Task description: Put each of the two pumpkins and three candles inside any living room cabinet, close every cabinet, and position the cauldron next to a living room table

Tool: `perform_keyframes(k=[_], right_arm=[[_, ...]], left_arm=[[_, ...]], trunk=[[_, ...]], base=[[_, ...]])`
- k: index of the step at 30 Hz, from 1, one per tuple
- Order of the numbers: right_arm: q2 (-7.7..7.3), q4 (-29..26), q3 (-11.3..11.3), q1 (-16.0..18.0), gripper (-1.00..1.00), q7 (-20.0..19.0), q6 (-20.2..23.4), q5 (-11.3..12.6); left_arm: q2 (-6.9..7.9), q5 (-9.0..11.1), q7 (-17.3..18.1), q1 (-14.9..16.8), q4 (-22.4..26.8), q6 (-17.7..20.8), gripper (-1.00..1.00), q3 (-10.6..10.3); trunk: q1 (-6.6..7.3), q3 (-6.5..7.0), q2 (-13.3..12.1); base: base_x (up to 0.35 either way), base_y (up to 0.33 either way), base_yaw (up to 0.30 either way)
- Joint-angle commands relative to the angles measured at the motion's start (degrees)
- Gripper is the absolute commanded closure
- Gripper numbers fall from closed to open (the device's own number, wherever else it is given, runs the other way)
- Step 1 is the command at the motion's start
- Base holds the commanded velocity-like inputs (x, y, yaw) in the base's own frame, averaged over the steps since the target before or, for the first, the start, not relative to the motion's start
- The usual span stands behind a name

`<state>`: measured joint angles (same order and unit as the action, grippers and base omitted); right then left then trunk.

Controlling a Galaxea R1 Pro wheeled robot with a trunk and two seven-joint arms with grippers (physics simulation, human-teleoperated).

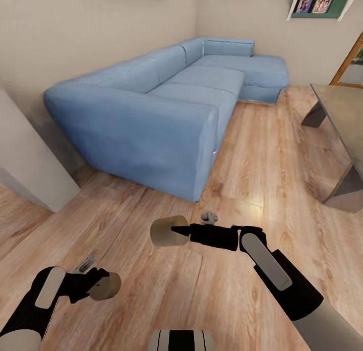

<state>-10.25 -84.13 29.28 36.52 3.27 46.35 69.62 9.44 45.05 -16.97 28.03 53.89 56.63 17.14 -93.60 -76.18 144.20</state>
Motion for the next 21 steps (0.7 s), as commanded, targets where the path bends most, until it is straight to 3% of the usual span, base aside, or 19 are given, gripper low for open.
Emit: perform_keyframes(k=[1, 5, 12, 21], right_arm=[[-0.04, -0.02, 0.08, 0.05, 1.0, 0.33, 0.06, 0.43], [-0.09, 0.01, 0.05, 0.05, 1.0, 0.33, 0.06, 0.43], [-0.05, 1.03, -0.01, 0.05, 1.0, 0.41, 0.06, 0.35], [-0.11, 1.82, -0.08, 0.05, 1.0, 0.42, 0.06, 0.42]], left_arm=[[0.46, 1.53, -0.53, 0.01, 0.03, 0.21, 1.0, 0.03], [1.83, 3.44, -0.52, -0.13, 0.04, 0.27, 1.0, 0.0], [3.49, 4.0, -0.45, -0.39, 3.72, 0.41, 1.0, -0.15], [4.0, 4.15, -0.44, -0.43, 4.7, 0.42, 1.0, -0.46]], trunk=[[0.07, 0.2, 0.0], [0.17, 1.23, -0.05], [0.35, 3.1, -0.15], [0.58, 5.58, -0.27]], base=[[-0.33, 0.0, -0.113], [-0.336, 0.0, -0.192], [-0.339, 0.0, -0.245], [-0.337, 0.0, -0.252]])
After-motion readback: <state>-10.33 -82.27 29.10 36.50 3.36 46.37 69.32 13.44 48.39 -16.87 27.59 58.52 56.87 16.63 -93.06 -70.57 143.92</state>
